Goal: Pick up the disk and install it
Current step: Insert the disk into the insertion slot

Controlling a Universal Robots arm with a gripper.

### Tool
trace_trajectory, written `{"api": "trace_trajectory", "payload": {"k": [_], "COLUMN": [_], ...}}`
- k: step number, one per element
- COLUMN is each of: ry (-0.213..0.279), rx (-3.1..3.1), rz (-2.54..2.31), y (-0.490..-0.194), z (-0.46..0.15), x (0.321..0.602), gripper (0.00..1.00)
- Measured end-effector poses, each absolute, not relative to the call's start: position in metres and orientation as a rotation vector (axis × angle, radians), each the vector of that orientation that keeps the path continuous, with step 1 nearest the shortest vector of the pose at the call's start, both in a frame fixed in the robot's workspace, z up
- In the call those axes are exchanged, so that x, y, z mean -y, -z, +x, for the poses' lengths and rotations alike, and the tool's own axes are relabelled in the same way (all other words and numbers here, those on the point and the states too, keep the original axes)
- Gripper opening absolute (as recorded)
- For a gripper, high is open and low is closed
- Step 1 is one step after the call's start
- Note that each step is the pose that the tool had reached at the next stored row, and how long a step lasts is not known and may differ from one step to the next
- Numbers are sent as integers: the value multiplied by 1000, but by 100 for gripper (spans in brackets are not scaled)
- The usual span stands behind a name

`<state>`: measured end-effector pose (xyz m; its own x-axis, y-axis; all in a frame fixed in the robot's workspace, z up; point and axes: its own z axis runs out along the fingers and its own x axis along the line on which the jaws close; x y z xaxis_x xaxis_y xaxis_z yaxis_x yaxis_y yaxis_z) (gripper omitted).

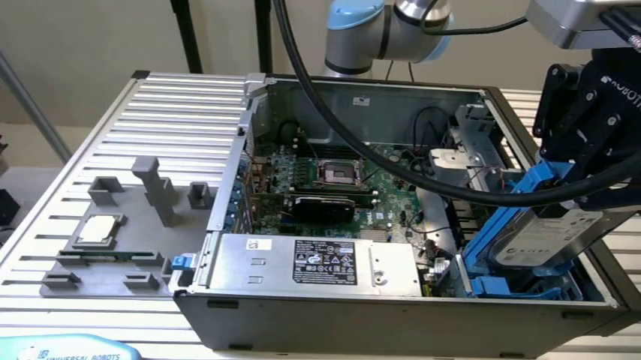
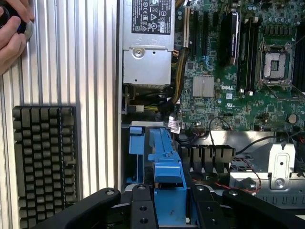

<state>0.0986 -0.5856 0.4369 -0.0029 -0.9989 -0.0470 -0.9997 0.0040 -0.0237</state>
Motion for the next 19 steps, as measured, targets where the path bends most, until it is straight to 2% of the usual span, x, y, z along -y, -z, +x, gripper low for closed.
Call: {"api": "trace_trajectory", "payload": {"k": [19], "ry": [-48], "rx": [-2200], "rz": [-2192], "y": [-425], "z": [100], "x": [584], "gripper": [33]}}
